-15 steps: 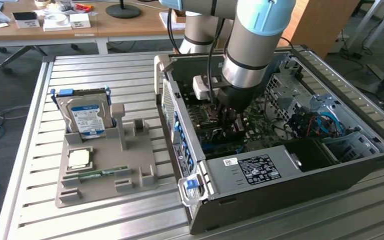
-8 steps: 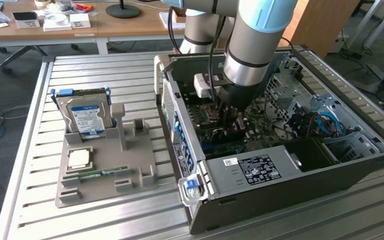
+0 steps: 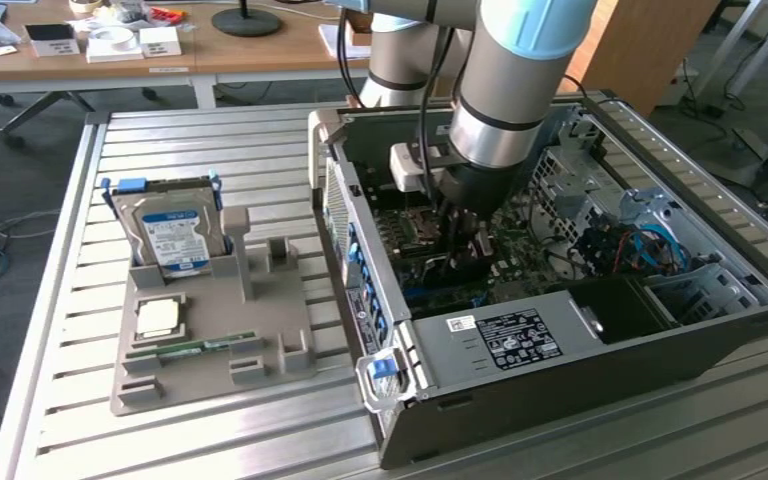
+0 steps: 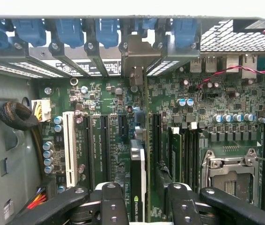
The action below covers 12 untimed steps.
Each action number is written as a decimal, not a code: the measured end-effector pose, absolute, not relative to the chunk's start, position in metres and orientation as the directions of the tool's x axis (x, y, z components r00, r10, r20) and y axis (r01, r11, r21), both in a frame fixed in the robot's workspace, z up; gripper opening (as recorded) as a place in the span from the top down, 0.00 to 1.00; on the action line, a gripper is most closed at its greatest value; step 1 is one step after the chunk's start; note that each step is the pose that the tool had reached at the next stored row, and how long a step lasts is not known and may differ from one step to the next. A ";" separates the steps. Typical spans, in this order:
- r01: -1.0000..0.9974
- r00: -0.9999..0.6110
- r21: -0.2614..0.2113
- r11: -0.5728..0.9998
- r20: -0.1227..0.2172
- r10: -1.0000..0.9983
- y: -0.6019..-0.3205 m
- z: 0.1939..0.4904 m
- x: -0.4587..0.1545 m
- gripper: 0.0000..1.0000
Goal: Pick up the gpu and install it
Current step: 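Insert the gpu into the slot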
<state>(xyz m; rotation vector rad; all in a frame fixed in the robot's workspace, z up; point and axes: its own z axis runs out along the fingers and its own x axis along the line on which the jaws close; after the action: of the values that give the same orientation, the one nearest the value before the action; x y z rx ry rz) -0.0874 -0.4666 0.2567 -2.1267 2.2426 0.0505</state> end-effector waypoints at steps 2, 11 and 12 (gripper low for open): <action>-0.999 -0.053 -0.011 0.053 -0.059 -0.997 -0.467 0.257 -0.087 0.60; -0.999 -0.053 -0.011 0.053 -0.059 -0.997 -0.467 0.257 -0.087 0.68; -0.999 -0.053 -0.011 0.053 -0.059 -0.997 -0.467 0.257 -0.087 0.73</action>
<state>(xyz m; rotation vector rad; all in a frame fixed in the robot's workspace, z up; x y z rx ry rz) -0.0873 -0.4667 0.2567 -2.1268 2.2427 0.0502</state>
